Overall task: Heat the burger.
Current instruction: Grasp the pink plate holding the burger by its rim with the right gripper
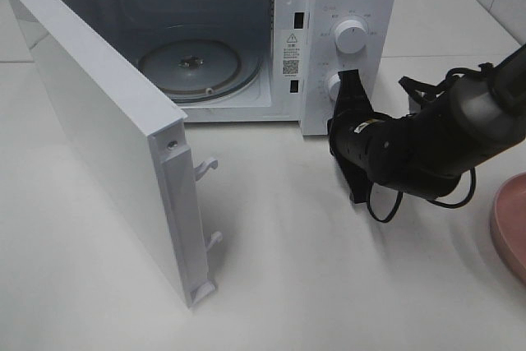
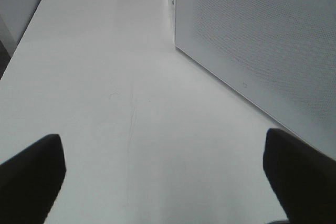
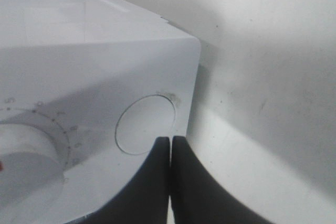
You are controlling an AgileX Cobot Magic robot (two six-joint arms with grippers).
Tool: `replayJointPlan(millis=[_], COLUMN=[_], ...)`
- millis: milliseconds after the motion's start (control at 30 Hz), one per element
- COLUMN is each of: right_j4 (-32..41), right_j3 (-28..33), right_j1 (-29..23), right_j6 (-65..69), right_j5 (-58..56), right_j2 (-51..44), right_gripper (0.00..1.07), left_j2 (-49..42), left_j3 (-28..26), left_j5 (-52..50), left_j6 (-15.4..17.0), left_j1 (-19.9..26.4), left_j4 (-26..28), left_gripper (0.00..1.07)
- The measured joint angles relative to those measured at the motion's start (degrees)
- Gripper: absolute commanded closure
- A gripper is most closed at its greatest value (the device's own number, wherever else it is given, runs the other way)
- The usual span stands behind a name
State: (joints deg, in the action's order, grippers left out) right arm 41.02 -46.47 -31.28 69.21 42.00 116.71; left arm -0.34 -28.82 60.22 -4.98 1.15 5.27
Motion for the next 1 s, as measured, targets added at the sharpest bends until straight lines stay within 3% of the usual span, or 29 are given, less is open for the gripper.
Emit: replayJointPlan(millis=[267,633,700,1000], right_j4=[0.17,-1.15,-3.32,-11.86], right_j3=[4.70,6.13,6.13,6.19], right_j1=[0.11,3.50,5.21,8.71], right_j6=[-7.56,-33.52,-43.03,-53.57], right_j5=[-2.92,-24.29,-32.49,-48.87], right_j2=[-5.56,-15.36,-17.82,-22.06], right_gripper=[1.07,1.07,1.06,1.04], left_j2=[0.00,0.00,0.00,0.00], left_j3=[0.00,0.00,0.00,0.00], left_j5=[0.00,0.00,0.00,0.00], left_j6=[0.00,0.00,0.00,0.00], left_j1=[0.00,0.00,0.00,0.00], left_j4=[0.00,0.00,0.00,0.00], left_gripper=[0.12,0.12,0.12,0.12])
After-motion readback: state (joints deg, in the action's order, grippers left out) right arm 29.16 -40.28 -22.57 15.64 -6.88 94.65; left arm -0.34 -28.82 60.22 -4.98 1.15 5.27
